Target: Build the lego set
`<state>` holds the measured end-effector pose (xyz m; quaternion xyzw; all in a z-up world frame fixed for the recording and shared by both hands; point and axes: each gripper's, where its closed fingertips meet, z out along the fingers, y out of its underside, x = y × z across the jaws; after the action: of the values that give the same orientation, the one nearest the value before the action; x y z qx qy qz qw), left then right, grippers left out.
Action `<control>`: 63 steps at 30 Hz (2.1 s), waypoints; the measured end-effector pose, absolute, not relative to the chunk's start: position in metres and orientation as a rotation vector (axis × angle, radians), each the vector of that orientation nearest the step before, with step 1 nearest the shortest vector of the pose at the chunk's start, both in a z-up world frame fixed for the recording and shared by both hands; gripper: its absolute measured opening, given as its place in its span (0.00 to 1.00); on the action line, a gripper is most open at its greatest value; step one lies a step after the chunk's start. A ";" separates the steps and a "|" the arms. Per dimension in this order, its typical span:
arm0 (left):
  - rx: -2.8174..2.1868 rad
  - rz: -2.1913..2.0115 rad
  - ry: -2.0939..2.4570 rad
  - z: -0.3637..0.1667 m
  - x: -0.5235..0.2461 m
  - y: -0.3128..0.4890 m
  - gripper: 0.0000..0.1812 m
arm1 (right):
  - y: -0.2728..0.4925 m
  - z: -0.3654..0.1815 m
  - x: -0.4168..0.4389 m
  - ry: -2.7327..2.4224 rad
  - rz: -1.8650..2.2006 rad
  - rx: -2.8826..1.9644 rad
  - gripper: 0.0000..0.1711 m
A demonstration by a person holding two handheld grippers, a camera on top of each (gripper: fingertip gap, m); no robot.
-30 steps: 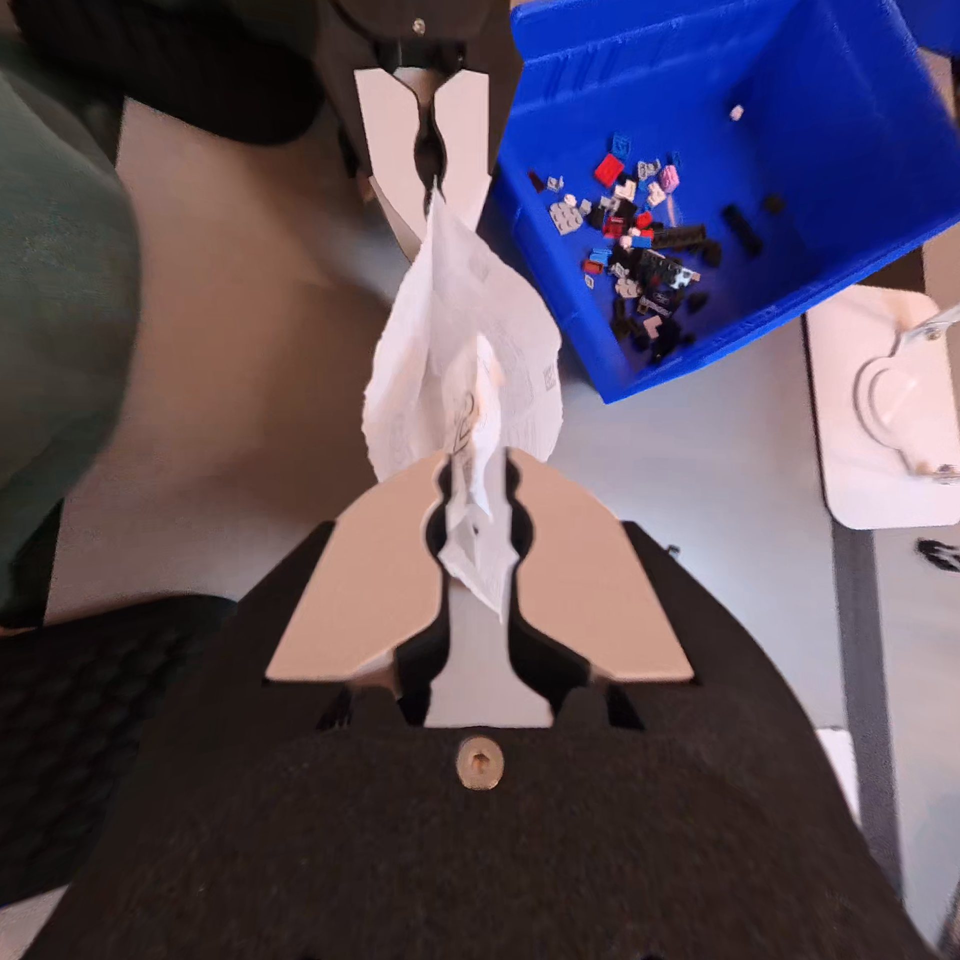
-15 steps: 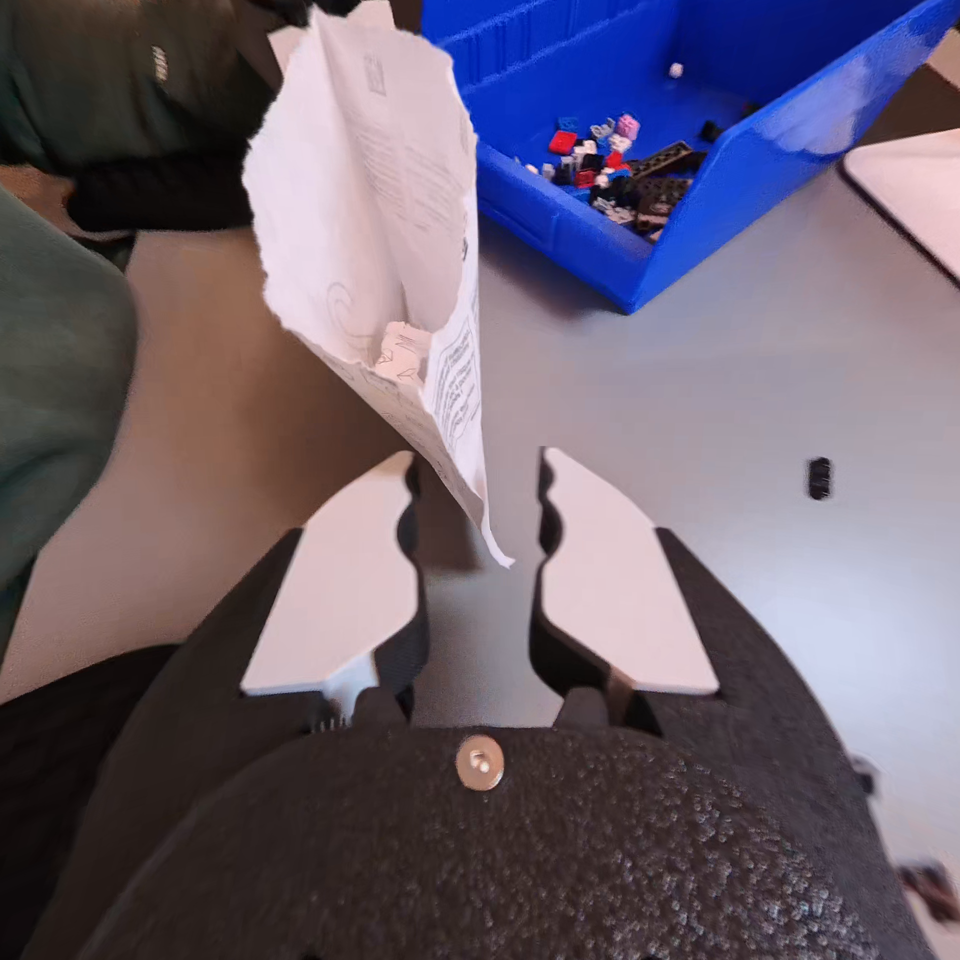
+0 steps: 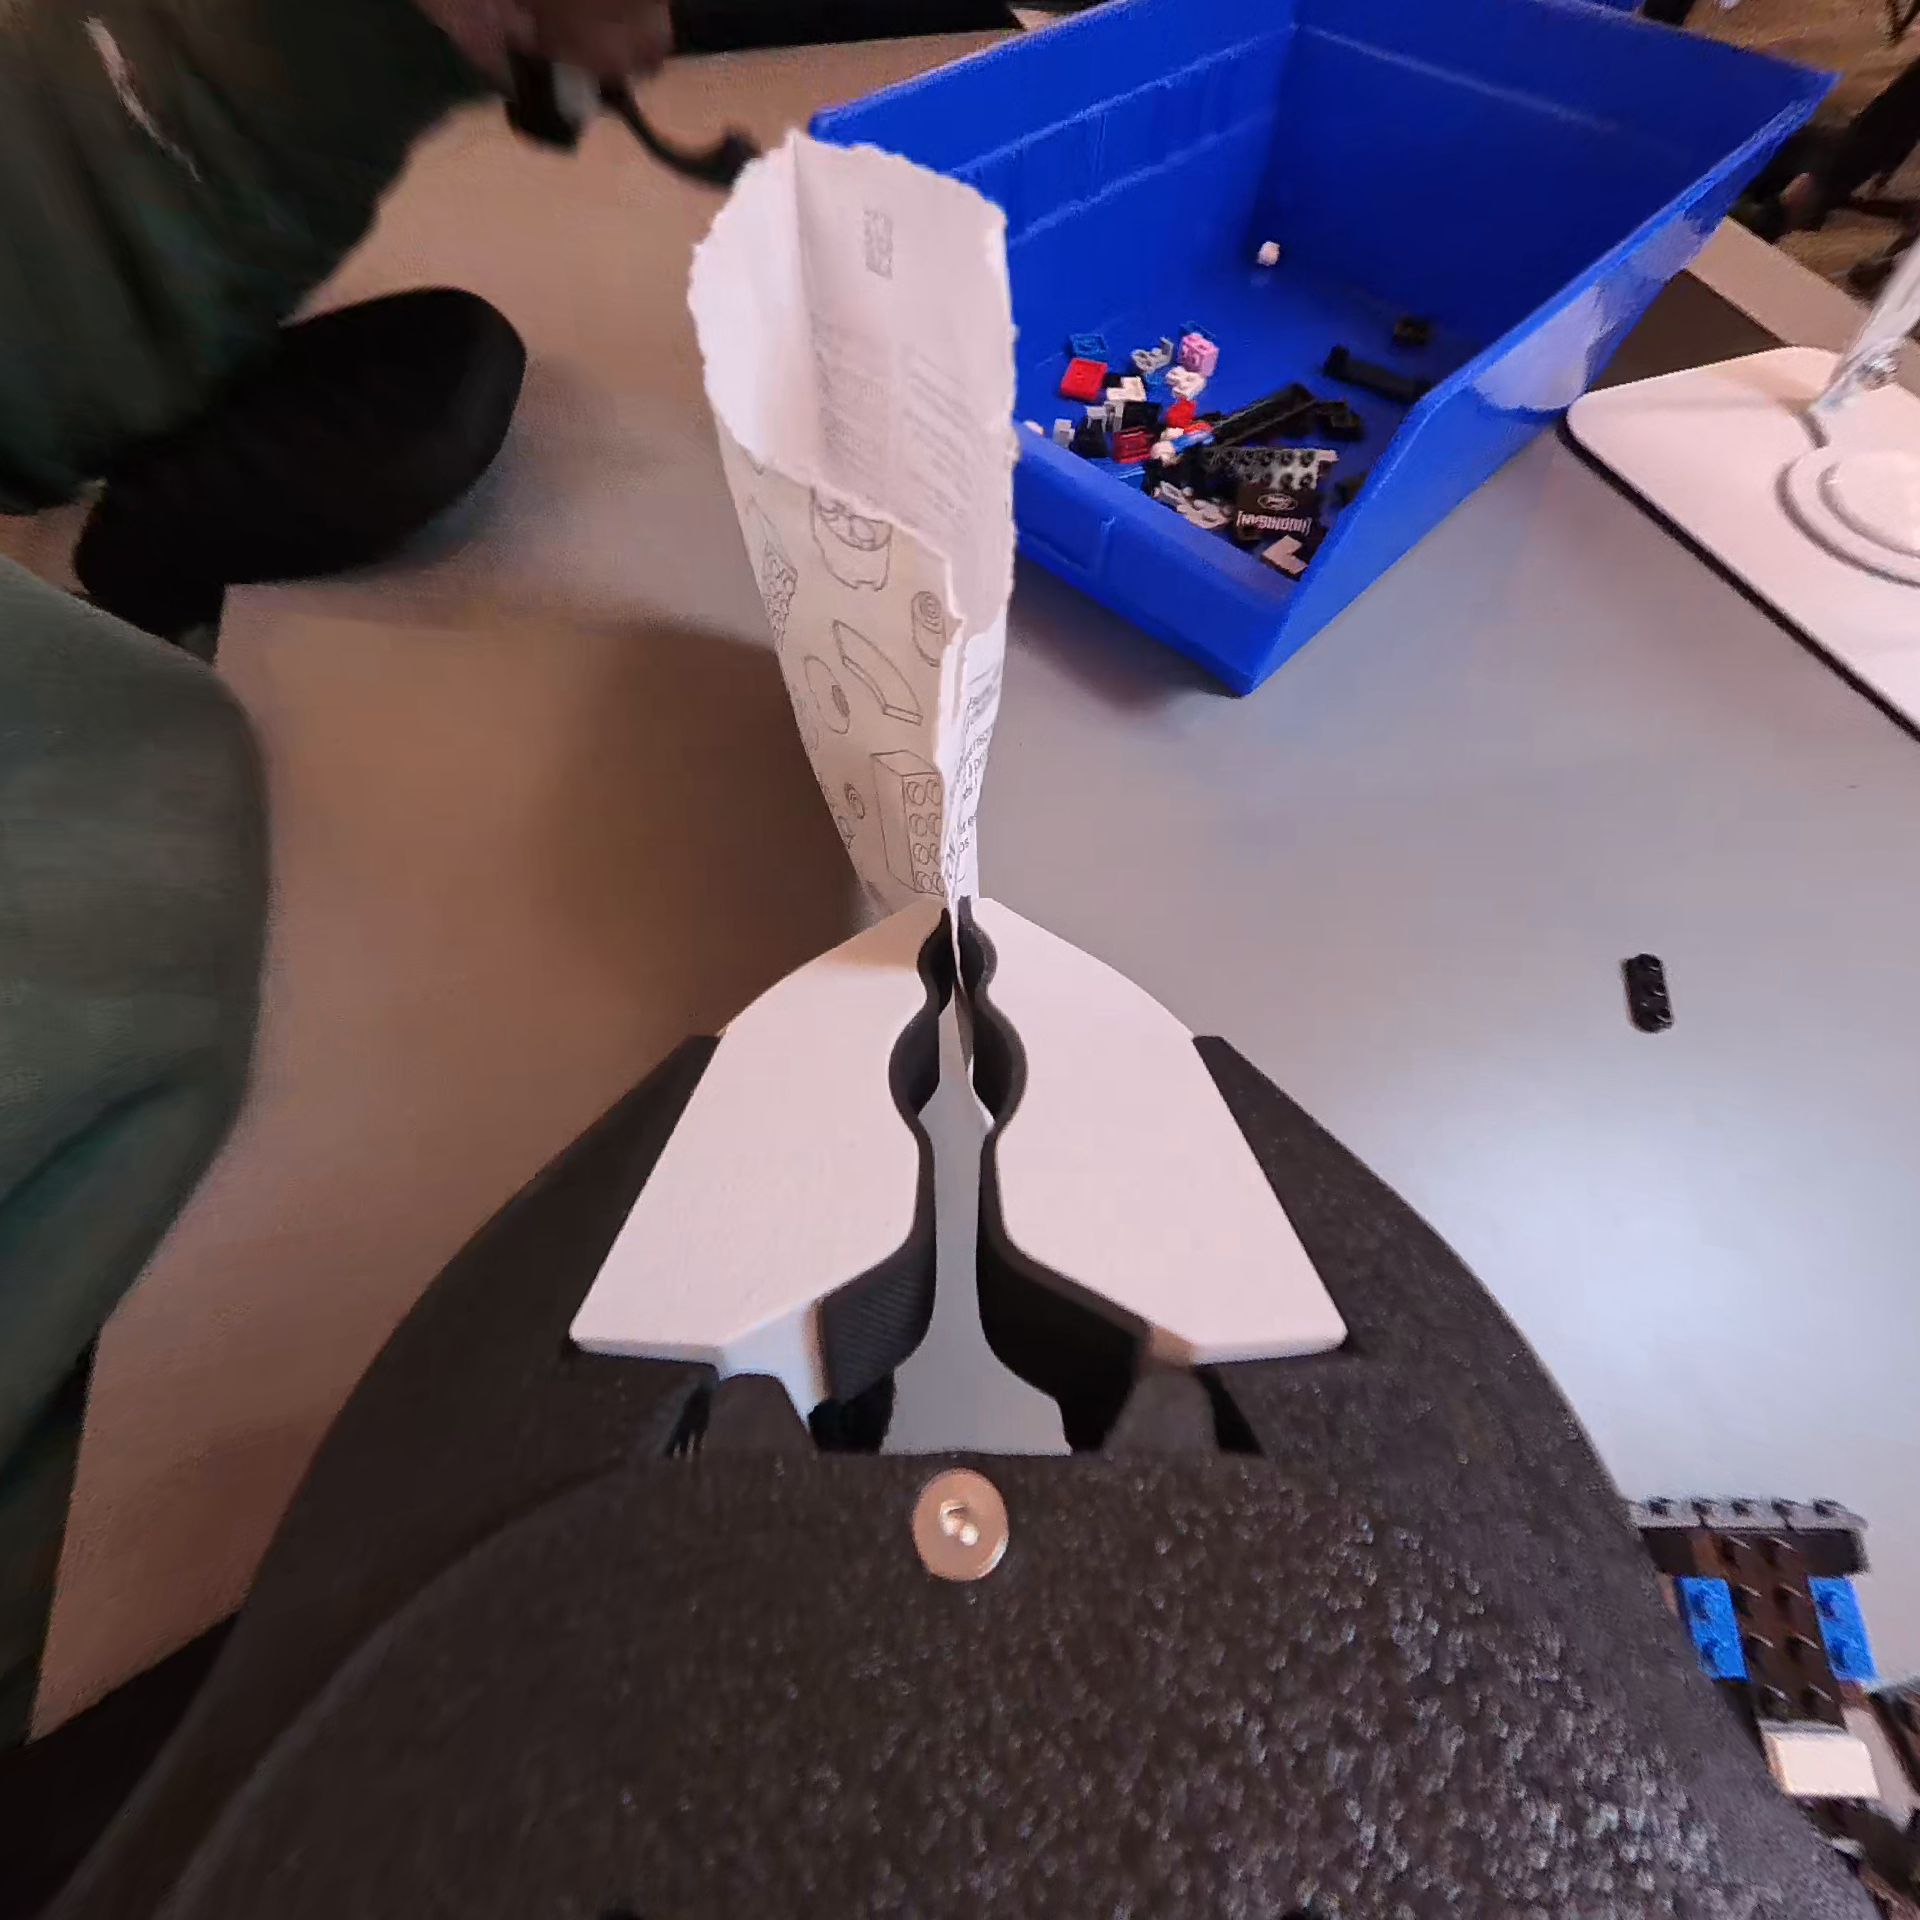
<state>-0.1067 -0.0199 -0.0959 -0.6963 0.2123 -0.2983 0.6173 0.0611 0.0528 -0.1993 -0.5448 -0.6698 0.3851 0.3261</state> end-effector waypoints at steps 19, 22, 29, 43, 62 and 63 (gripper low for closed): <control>-2.721 -0.096 -0.116 -0.209 -0.349 0.023 0.13 | 0.043 -0.207 0.066 -1.748 0.977 -1.379 0.00; -2.811 0.038 -0.126 -0.208 -0.390 -0.007 0.11 | 0.040 -0.209 0.065 -1.766 0.977 -1.369 0.00; -2.807 -0.191 -0.363 -0.212 -0.410 -0.032 0.15 | 0.037 -0.216 0.062 -1.796 0.966 -1.376 0.00; -2.956 -0.036 -0.365 -0.237 -0.414 -0.032 0.04 | 0.037 -0.224 0.060 -1.802 0.958 -1.408 0.00; -2.802 0.075 -0.185 -0.187 -0.424 -0.021 0.04 | 0.037 -0.224 0.058 -1.791 1.007 -1.417 0.00; -2.782 0.090 -0.178 -0.177 -0.425 -0.019 0.04 | 0.037 -0.224 0.058 -1.791 1.006 -1.416 0.00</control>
<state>-0.4249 -0.0192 -0.1774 -0.9820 -0.0627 0.0317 0.1752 0.0578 0.0373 -0.2243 -0.5383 -0.6807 0.3821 0.3176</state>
